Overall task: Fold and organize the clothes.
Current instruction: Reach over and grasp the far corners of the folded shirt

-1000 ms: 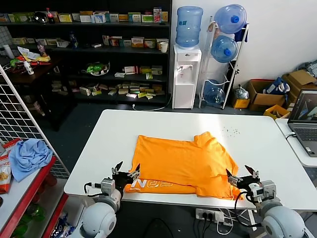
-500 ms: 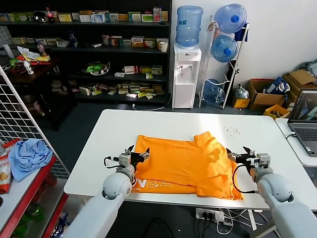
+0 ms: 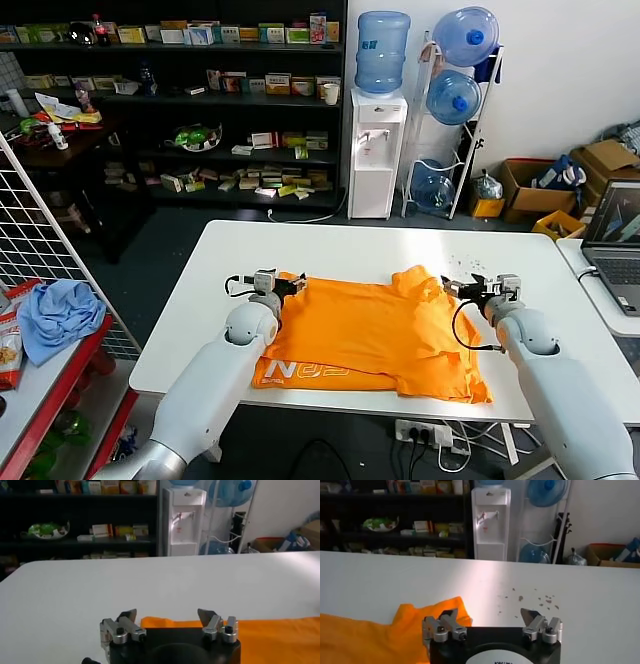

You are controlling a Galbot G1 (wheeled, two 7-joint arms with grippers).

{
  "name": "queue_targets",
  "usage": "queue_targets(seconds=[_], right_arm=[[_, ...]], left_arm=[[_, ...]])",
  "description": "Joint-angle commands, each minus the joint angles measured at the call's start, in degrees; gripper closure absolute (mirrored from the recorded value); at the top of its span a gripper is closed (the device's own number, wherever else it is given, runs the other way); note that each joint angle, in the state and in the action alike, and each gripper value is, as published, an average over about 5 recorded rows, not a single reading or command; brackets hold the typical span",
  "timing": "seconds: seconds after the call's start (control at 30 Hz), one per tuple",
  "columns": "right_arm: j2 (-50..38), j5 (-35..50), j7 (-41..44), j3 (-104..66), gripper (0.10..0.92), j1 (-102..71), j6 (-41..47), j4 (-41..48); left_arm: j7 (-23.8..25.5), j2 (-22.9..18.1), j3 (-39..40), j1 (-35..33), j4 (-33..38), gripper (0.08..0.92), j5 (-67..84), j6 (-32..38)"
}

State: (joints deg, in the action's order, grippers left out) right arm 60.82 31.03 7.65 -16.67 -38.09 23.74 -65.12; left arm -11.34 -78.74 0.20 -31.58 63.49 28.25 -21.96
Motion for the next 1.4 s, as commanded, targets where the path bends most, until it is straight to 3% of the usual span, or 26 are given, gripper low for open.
queue_targets(seconds=[0.03, 0.33, 0.5, 0.9, 1.1, 1.2, 1.4], right_arm=[[3.89, -1.23, 3.23, 1.25, 0.203, 5.67, 0.47, 9.06], [6.13, -2.66, 4.07, 1.23, 0.211, 6.21, 1.34, 11.92], [6.53, -2.94, 3.61, 1.3, 0.328, 6.12, 1.9, 11.98], [7.13, -2.57, 2.54, 1.05, 0.675, 5.99, -0.18, 12.3], [5.18, -2.64, 0.94, 2.06, 0.848, 3.36, -2.38, 6.46], [3.8, -1.77, -0.59, 2.42, 0.897, 0.9, -2.84, 0.67], [0.76, 0.22, -4.64, 1.83, 0.901, -4.93, -1.86, -9.77]], left_arm=[[0.45, -1.78, 0.12, 5.7, -9.46, 0.177, -0.15, -0.98], [1.58, -1.56, -1.06, 5.06, -11.31, 0.177, -0.75, -1.08], [2.19, -1.38, -1.27, 4.63, -11.04, 0.189, -0.47, -1.29], [2.4, -1.24, -1.52, 2.14, -7.77, 0.51, 0.32, -1.98], [1.92, -0.43, -1.77, 0.71, -4.94, 0.675, 0.94, -1.73], [1.19, 0.41, -2.13, -0.22, -2.55, 0.77, 2.18, -1.74], [-0.79, 3.96, -2.26, -4.41, 6.16, 0.901, 5.17, -2.65]])
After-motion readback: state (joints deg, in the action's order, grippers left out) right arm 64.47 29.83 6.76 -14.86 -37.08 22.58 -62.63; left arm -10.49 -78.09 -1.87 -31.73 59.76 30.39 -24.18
